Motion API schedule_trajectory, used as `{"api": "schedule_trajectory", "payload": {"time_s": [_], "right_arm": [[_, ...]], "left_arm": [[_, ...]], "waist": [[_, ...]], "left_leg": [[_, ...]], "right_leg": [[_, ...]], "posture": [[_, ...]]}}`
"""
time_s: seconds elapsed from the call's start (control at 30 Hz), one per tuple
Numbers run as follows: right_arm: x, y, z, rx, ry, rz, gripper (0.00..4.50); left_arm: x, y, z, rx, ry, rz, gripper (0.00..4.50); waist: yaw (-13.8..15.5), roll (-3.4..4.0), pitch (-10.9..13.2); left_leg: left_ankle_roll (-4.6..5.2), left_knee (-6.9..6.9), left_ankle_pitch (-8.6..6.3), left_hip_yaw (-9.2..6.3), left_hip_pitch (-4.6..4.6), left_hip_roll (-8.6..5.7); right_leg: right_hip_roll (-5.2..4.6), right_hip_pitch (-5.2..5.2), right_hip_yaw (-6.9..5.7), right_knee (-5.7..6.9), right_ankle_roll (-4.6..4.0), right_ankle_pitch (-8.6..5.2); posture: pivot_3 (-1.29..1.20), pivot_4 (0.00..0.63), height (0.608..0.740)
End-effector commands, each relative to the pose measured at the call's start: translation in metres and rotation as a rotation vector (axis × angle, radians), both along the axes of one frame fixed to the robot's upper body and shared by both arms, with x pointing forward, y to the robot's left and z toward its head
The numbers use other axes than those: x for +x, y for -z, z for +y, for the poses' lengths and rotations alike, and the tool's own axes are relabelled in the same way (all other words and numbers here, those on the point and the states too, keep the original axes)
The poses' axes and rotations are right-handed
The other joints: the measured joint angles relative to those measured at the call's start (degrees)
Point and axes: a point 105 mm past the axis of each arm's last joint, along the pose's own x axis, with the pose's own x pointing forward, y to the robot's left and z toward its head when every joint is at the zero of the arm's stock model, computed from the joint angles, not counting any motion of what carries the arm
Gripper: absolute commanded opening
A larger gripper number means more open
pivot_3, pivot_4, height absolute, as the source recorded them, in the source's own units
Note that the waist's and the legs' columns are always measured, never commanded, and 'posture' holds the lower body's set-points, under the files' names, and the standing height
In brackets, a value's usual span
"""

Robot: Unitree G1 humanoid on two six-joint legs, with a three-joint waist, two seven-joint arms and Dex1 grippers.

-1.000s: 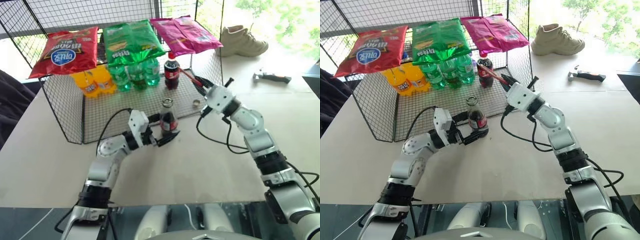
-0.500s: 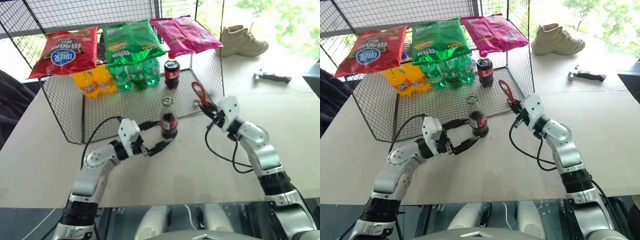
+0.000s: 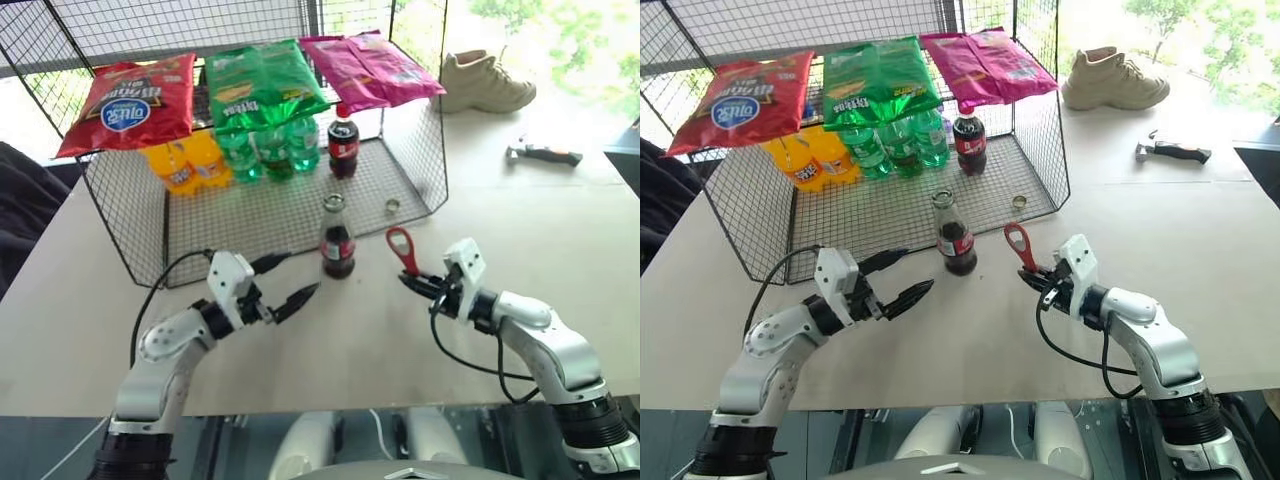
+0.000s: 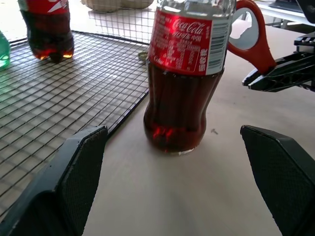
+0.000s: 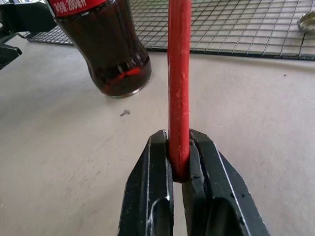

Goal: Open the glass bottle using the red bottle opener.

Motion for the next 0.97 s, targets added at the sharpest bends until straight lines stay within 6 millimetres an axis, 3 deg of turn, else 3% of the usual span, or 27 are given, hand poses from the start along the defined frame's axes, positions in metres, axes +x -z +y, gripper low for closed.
{"api": "schedule_trajectory", "payload": {"time_s": [0.03,0.23,0.47,0.63,0.97], "right_arm": [[0.003,-0.010,-0.011,-0.013,0.041,-0.041,1.58],[0.000,-0.014,-0.026,0.007,0.019,-0.017,4.41],[-0.006,-0.012,-0.068,-0.143,-0.010,-0.148,4.47],[-0.023,-0.011,-0.113,-0.189,0.010,-0.230,4.47],[-0.025,-0.016,-0.140,-0.209,0.034,-0.253,4.47]], "left_arm": [[-0.007,-0.003,0.013,0.000,-0.053,-0.009,4.50],[-0.021,0.010,0.024,0.033,-0.093,0.051,4.50],[-0.038,0.022,0.046,0.090,-0.171,0.110,4.50],[-0.057,0.034,0.069,0.159,-0.249,0.149,4.50],[-0.062,0.038,0.078,0.194,-0.242,0.166,4.50]], "waist": [[-0.03,0.00,0.00],[0.22,0.00,0.00],[0.31,0.00,0.00],[0.53,-0.01,0.00],[0.67,0.01,0.02]], "left_leg": [[0.00,0.01,0.00,0.00,-0.01,0.00],[0.00,0.01,0.00,0.00,-0.04,0.00],[0.02,0.01,-0.01,0.00,-0.03,0.00],[0.04,0.01,-0.02,0.02,-0.03,0.00],[0.04,0.17,-0.03,0.07,0.09,0.10]], "right_leg": [[0.00,0.00,-0.01,0.00,0.00,0.00],[-0.01,-0.02,-0.02,-0.02,0.00,0.00],[-0.03,0.03,-0.05,-0.06,0.00,-0.01],[-0.05,0.10,-0.04,-0.09,0.00,-0.01],[-0.01,0.31,-0.06,-0.09,0.00,-0.02]], "posture": [[0.00,0.150,0.732],[0.00,0.150,0.732],[0.00,0.150,0.732],[0.00,0.150,0.732],[0.00,0.150,0.732]]}}
